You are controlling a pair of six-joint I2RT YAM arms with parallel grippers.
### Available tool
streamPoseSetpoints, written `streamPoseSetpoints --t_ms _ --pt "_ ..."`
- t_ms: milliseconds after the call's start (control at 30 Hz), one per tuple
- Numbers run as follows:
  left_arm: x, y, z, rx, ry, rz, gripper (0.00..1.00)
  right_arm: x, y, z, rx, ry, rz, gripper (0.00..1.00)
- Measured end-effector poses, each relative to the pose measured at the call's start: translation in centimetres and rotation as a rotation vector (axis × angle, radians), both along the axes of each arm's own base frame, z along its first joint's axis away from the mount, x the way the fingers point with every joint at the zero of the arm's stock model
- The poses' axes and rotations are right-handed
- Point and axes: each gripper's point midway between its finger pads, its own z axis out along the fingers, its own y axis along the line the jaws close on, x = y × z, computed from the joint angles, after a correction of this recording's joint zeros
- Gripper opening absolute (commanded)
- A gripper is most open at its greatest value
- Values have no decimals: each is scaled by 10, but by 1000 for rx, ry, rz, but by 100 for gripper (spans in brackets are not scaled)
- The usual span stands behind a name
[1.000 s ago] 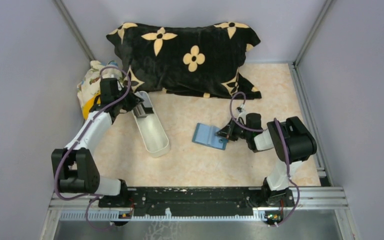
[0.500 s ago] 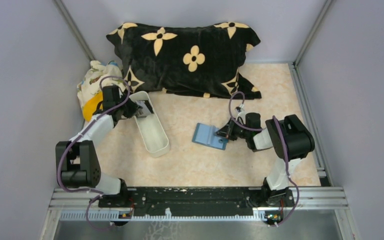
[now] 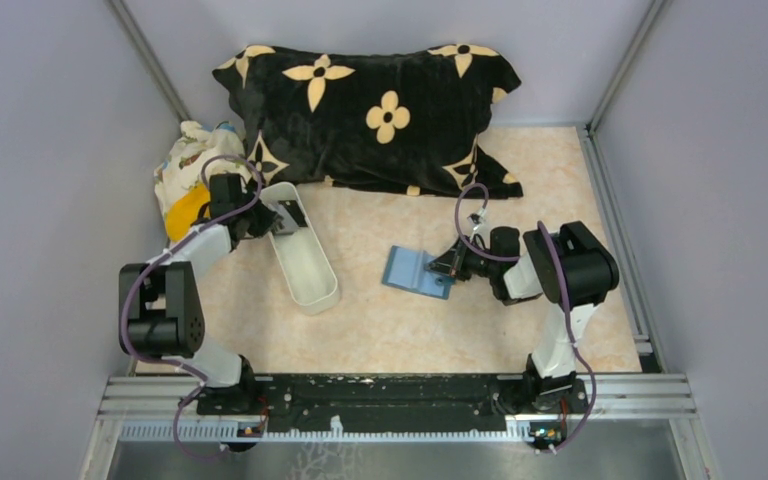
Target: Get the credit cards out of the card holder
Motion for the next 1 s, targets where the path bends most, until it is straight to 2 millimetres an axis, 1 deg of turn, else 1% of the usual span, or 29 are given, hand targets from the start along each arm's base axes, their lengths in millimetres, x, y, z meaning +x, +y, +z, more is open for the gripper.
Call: streamPoseSetpoints --t_ms 100,233,500,600,700,800,1000 --pt "1 0 -3 0 5 0 0 0 0 0 0 -1 0 0" --pt "7 0 -3 -1 -8 -2 0 0 0 0 0 -2 0 0" --pt "19 -1 -18 -7 6 -9 0 0 0 0 0 -1 0 0" --pt "20 -1 -18 -5 5 -10 15 0 0 0 0 -2 0 0" --pt "21 1 -18 4 5 -6 26 0 0 0 0 -3 0 0" --pt "23 2 -16 9 -2 0 30 0 0 0 3 -5 3 0" --pt "25 6 -12 27 -8 19 31 0 1 0 7 -12 7 0"
